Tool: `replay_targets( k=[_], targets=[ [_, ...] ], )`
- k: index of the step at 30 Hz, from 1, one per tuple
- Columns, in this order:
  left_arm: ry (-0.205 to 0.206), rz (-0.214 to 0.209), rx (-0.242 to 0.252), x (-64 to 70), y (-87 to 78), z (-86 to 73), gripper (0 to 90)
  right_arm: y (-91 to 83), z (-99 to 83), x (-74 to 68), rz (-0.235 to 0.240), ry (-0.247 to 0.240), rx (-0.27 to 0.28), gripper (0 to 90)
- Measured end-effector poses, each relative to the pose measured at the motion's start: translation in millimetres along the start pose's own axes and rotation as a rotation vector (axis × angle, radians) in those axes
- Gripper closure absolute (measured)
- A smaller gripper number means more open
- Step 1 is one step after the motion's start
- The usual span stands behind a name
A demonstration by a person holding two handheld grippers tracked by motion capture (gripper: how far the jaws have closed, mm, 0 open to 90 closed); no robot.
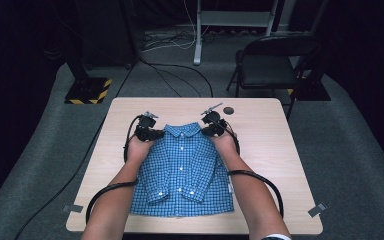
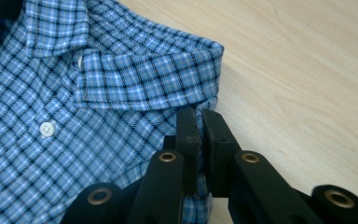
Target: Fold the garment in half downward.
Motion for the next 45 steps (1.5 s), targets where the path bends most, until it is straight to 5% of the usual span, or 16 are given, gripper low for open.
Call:
replay_targets(
  k=[9,16,33,45],
  targets=[
    [0.006,-0.024,0.074,13.4,-17.6,15.7,85.9,-34.8,11.8,17.8,-0.009,0.022,0.080,86.5],
    [0.053,-0.023,0.089,21.2,-29.9,22.0,85.9,-55.0,17.2,20.9,0.008,0.014,0.131,86.6],
    [0.134,-0.120,0.155,48.3,-78.1,-6.9,85.7,-101.7,-5.4,-18.4,0.168,-0.031,0.246,86.5],
    [0.181,-0.187,0.163,70.1,-100.6,-41.7,85.5,-130.1,-38.4,-39.7,0.247,-0.073,0.249,86.3]
  ],
)
Point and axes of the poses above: each handheld gripper's, and its own axes: y roughly forward along the jaws, z roughly out of its top, x roughly to its right, the point moved 3 cm from there along y, roughly forward along the jaws, and after that the axes turned 8 degrees about -z, right-handed, at the moved point
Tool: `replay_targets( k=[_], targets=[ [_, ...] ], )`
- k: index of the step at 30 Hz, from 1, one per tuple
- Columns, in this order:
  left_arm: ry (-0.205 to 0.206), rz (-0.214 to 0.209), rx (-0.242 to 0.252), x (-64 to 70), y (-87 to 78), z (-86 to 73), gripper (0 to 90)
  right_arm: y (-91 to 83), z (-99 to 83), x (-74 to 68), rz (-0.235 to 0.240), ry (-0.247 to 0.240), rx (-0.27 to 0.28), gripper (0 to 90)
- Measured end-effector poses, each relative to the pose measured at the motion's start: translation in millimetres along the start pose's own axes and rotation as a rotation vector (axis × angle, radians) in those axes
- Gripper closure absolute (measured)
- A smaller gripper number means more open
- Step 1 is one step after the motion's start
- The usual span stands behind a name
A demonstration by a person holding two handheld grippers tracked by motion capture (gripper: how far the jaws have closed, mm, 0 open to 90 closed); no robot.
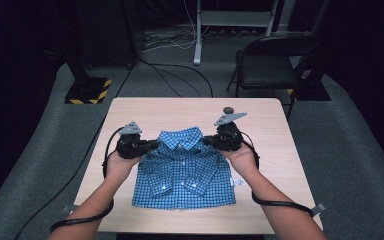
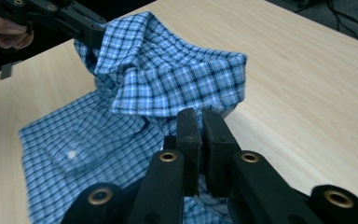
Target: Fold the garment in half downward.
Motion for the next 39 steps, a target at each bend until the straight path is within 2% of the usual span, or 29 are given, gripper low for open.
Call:
replay_targets(
  k=[9,15,17,25,30,39],
  targets=[
    [0.034,-0.033,-0.007,20.3,-9.2,-12.5,85.3,-15.2,-20.9,-19.0,0.044,-0.011,0.005,86.3],
    [0.044,-0.053,-0.012,31.6,-12.5,-19.7,85.2,-20.3,-27.5,-34.7,0.070,-0.029,0.011,86.3],
    [0.044,-0.061,-0.014,35.1,-13.4,-24.1,85.2,-22.6,-30.7,-39.8,0.076,-0.038,0.008,86.2],
    [0.040,-0.090,-0.032,46.8,-16.8,-41.3,84.8,-25.6,-48.9,-52.5,0.110,-0.024,-0.002,86.1],
    [0.035,-0.122,-0.053,57.1,-16.7,-54.6,84.8,-26.2,-63.2,-61.7,0.129,-0.022,-0.015,86.0],
    [0.023,-0.161,-0.069,70.4,-18.2,-69.4,84.7,-31.5,-79.2,-69.5,0.152,-0.010,-0.025,85.9]
  ],
)
Point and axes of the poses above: each handheld gripper's, and its own axes: y roughly forward along the jaws, z roughly out of its top, x roughly to its right, the point moved 3 cm from there along y, roughly forward along the jaws, and after that the axes turned 8 degrees about -z, right-handed, at the moved point
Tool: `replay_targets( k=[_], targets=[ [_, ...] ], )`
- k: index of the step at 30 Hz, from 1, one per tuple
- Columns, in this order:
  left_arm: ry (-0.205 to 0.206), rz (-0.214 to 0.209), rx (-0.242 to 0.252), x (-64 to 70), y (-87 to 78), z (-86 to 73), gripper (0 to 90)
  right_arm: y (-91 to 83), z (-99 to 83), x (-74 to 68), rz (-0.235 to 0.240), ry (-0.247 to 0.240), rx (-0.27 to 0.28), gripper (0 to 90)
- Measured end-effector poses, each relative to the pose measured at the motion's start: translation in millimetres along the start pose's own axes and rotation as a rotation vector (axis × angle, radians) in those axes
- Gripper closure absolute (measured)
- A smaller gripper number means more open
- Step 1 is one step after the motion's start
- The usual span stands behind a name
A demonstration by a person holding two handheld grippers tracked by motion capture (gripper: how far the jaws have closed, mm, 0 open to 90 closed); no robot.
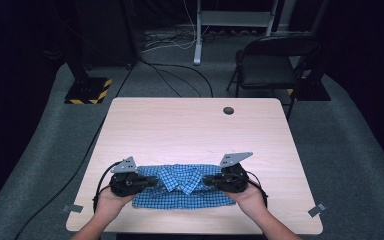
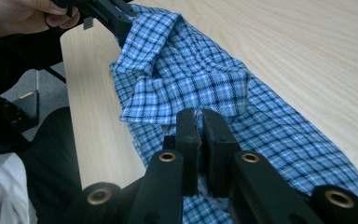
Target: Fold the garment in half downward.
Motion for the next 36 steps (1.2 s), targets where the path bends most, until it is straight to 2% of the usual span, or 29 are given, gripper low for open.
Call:
replay_targets(
  k=[8,13,16,21,27,33,36],
  targets=[
    [0.014,-0.022,-0.014,15.0,-0.3,-6.2,84.5,-3.8,-9.7,-7.8,0.017,0.000,-0.003,85.8],
    [0.027,-0.018,-0.020,22.2,-1.8,-7.9,84.4,-8.8,-10.5,-11.8,0.023,0.003,0.013,85.8],
    [0.034,-0.015,-0.036,25.4,0.1,-12.1,84.1,-9.0,-14.3,-14.5,0.029,0.001,0.003,85.8],
    [0.023,-0.024,-0.075,26.9,9.1,-24.0,83.8,-1.6,-29.2,-16.5,0.027,0.011,-0.034,85.8],
    [0.015,-0.031,-0.127,28.8,17.3,-36.4,83.5,1.6,-41.0,-19.2,0.024,0.021,-0.049,85.7],
    [0.000,-0.039,-0.130,30.6,19.6,-43.3,83.3,1.4,-49.8,-20.3,0.034,0.052,-0.047,85.6],
    [-0.008,-0.030,-0.141,27.8,21.6,-47.3,83.1,4.0,-55.0,-21.3,0.036,0.061,-0.056,85.2]
  ],
)
Point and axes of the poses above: each handheld gripper's, and its own axes: y roughly forward along the jaws, z roughly out of its top, x roughly to its right, the point moved 3 cm from there along y, roughly forward along the jaws, and after that the axes turned 8 degrees about -z, right-handed, at the moved point
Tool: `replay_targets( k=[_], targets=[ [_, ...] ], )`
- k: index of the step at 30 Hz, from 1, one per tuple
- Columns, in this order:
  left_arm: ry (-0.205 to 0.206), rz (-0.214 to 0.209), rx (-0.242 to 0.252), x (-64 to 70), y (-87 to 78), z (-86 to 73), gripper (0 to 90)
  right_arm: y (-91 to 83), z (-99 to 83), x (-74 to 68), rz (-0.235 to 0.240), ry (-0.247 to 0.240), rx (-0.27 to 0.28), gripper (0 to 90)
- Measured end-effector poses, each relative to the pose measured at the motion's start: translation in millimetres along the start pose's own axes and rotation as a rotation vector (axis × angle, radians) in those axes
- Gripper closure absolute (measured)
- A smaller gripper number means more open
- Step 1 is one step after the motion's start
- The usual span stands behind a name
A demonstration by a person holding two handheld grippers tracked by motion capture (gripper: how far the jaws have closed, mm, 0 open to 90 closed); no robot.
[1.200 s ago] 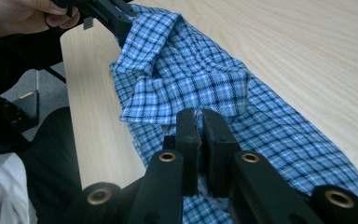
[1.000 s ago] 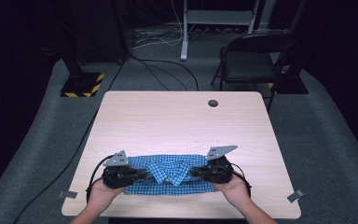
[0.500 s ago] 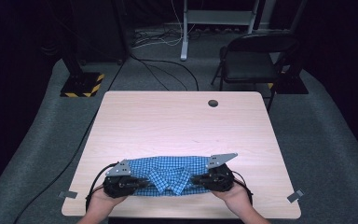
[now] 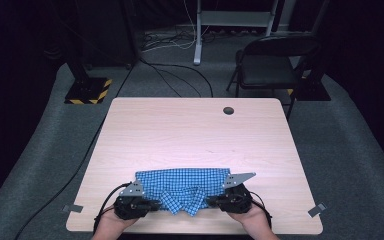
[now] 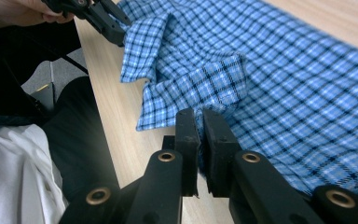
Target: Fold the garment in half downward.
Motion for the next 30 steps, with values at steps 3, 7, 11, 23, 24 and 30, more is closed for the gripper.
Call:
replay_targets(
  k=[3,7,11,23,24,30],
  targets=[
    [-0.002,-0.001,-0.008,-1.0,1.3,-1.5,82.2,4.5,-4.7,0.0,-0.007,-0.002,-0.016,84.7],
    [-0.001,0.024,-0.017,-0.3,3.3,-2.4,74.0,7.5,-7.8,0.6,-0.016,-0.004,-0.023,82.1],
    [-0.013,0.026,-0.013,0.4,2.8,-2.1,63.5,7.1,-8.8,0.6,-0.031,-0.008,-0.023,74.8],
    [-0.024,0.054,-0.001,1.7,-1.9,4.3,39.3,2.1,-5.5,-2.0,-0.081,-0.038,-0.014,53.4],
    [-0.018,0.063,0.000,1.1,-1.4,6.3,37.9,2.4,-3.6,-2.6,-0.087,-0.046,-0.005,50.8],
    [0.032,0.089,-0.004,1.5,15.2,21.4,32.5,12.6,7.7,-12.1,-0.103,-0.114,0.025,40.2]
  ],
)
Point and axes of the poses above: each handheld gripper's, and its own axes: y roughly forward along the jaws, z roughly out of its top, x roughly to its right, the point moved 3 cm from there along y, roughly forward along the jaws, and after that the axes turned 8 degrees about -z, right-handed, at the moved point
